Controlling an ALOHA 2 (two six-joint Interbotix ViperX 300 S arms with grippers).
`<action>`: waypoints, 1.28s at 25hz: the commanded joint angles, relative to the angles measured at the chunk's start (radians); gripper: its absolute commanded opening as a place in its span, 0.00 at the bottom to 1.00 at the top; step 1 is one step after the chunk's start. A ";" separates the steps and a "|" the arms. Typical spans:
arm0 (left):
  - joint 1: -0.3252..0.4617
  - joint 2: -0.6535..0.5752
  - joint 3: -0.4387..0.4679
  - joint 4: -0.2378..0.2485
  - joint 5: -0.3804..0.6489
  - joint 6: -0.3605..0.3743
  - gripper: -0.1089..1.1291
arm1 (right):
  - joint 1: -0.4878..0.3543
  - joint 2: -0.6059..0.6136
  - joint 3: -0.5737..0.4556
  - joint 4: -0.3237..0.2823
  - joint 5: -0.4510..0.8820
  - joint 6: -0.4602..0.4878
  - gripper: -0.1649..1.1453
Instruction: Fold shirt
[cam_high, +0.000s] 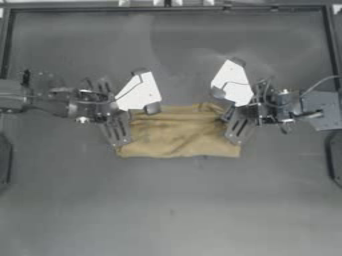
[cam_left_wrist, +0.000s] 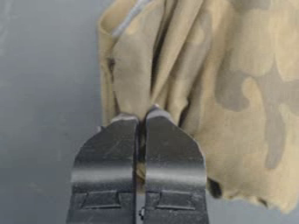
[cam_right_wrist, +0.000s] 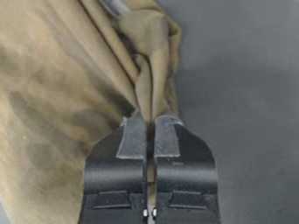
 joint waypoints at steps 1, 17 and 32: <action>0.011 -0.014 -0.003 -0.026 -0.006 0.003 0.20 | -0.015 -0.011 0.002 -0.003 0.009 -0.002 0.17; 0.015 -0.097 -0.061 -0.037 -0.011 0.023 0.60 | -0.025 -0.055 -0.048 0.034 -0.006 -0.002 0.91; 0.035 -0.218 -0.043 -0.040 -0.127 0.040 0.86 | -0.023 -0.196 -0.054 0.187 -0.002 -0.003 0.89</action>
